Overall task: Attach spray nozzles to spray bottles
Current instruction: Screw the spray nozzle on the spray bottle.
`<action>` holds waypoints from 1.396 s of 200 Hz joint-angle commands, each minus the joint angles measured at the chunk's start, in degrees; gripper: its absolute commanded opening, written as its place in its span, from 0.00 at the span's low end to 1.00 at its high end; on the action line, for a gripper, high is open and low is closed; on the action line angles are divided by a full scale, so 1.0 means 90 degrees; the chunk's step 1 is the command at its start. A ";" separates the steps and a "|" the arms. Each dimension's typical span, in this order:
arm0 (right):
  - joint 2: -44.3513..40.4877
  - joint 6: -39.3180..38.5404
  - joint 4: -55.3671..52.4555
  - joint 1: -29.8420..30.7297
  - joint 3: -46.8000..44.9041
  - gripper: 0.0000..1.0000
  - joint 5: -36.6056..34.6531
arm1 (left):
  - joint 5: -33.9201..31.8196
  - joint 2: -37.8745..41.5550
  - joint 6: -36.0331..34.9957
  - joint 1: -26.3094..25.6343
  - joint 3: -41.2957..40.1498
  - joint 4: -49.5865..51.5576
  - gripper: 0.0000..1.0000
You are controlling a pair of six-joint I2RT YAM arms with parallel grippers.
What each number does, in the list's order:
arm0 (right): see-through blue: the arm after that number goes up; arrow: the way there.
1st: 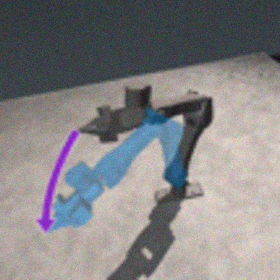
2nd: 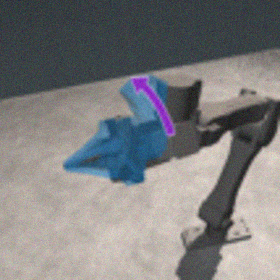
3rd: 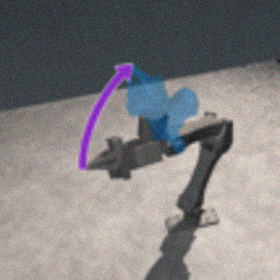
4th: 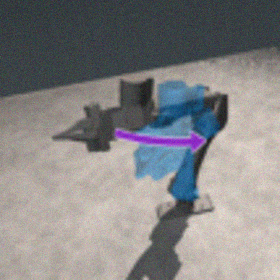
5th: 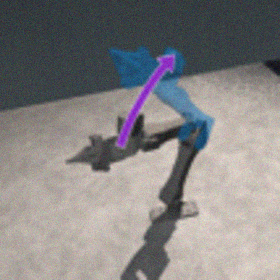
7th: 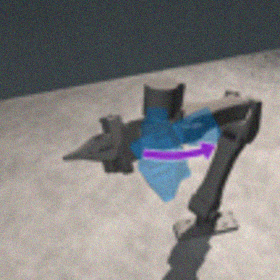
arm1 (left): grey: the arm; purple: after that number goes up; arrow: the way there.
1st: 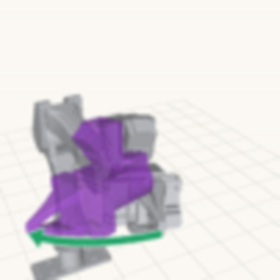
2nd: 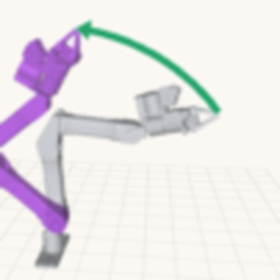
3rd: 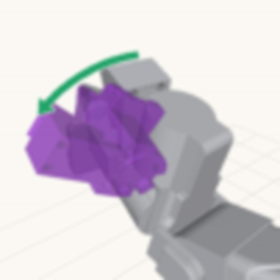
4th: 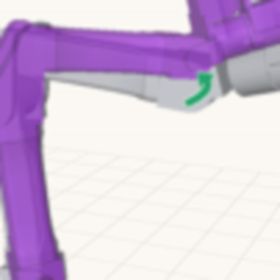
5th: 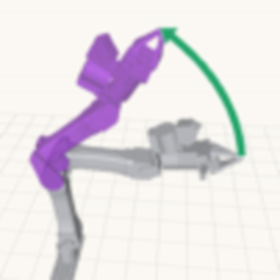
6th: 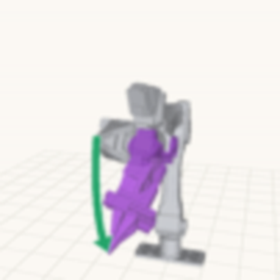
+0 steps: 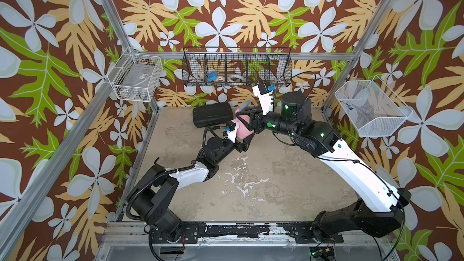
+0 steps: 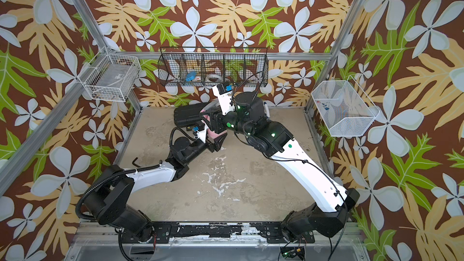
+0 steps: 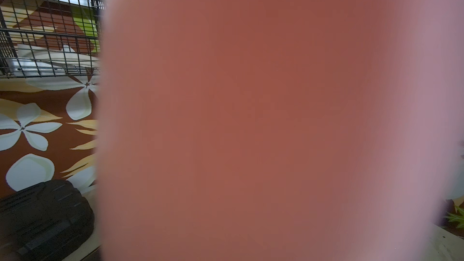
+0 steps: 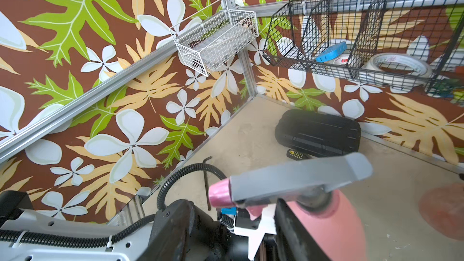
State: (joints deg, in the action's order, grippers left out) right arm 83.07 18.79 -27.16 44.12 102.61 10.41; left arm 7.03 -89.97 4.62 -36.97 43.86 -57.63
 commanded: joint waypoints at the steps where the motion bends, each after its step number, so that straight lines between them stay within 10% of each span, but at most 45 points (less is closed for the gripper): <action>1: -0.0163 -0.0725 -0.0235 -0.0011 0.0200 0.58 -0.0465 | 0.0295 0.0061 -0.0092 0.0006 -0.0023 -0.0050 0.50; 51: -0.0567 -0.2505 -0.0137 -0.0420 -0.0231 0.73 0.0174 | 0.1962 0.0237 -0.0188 0.0229 -0.0030 0.0416 0.51; 142: -0.0135 -0.2954 -0.0635 -0.0865 0.0032 0.76 0.1481 | 0.3808 0.0342 0.0701 0.0396 0.0035 0.0182 0.51; 279: -0.0012 -0.2534 -0.0176 -0.0860 -0.0243 0.27 0.2197 | 0.3556 0.0543 0.0447 0.0426 0.0020 0.0488 0.49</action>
State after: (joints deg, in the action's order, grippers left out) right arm 83.13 -4.91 -29.95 36.32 100.95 28.58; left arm 39.90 -85.58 9.02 -33.26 43.86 -53.34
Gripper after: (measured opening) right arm 0.319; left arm 0.836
